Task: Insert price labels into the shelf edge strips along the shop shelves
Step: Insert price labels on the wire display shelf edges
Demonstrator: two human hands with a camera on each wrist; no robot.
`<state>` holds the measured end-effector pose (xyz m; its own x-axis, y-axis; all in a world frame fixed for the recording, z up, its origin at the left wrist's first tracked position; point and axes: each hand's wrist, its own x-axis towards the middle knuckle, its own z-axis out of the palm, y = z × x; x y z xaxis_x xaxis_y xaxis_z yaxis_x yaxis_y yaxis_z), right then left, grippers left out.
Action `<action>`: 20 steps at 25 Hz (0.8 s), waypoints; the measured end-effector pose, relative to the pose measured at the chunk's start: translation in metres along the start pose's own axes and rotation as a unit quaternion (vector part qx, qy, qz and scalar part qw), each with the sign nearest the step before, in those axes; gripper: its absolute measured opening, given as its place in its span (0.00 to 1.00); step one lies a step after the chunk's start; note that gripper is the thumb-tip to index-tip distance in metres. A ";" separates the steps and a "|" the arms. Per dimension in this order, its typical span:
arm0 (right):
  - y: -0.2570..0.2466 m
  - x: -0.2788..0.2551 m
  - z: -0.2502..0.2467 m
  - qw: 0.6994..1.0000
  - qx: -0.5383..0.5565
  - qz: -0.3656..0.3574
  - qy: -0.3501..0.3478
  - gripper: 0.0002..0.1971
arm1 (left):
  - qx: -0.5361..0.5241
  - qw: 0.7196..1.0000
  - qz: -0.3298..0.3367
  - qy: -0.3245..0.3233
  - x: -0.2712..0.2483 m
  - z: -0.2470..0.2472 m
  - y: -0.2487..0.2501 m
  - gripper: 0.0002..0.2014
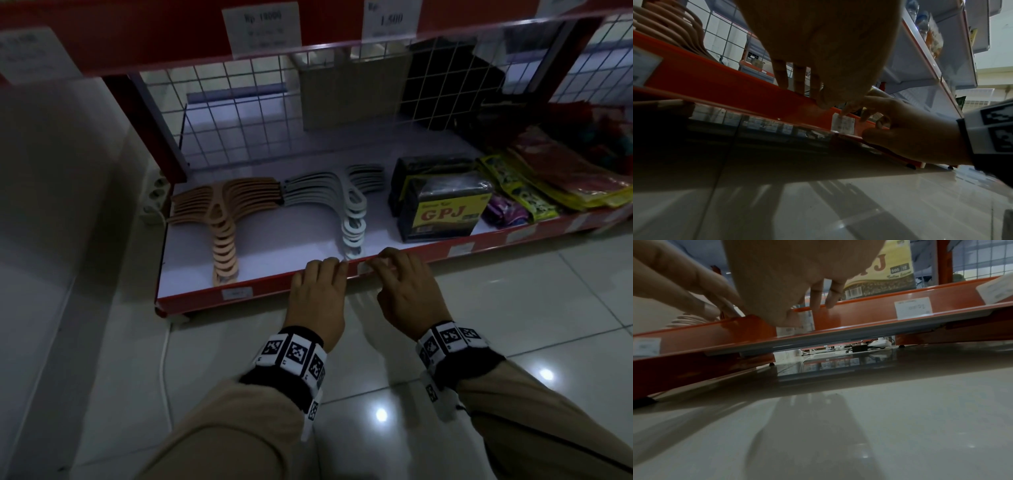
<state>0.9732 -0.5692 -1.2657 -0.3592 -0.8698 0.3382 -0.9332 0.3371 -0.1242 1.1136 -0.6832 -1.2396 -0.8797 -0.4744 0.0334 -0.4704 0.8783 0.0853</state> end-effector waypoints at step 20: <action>-0.002 0.006 -0.005 0.999 0.047 0.008 -0.025 0.20 | -0.035 0.999 0.005 0.033 0.007 0.009 0.004 0.22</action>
<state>0.9733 -0.5732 -1.2588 -0.3722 -0.8821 0.2886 -0.9228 0.3185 -0.2166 1.1049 -0.6825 -1.2477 -0.8765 -0.4709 0.0999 -0.4540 0.8777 0.1532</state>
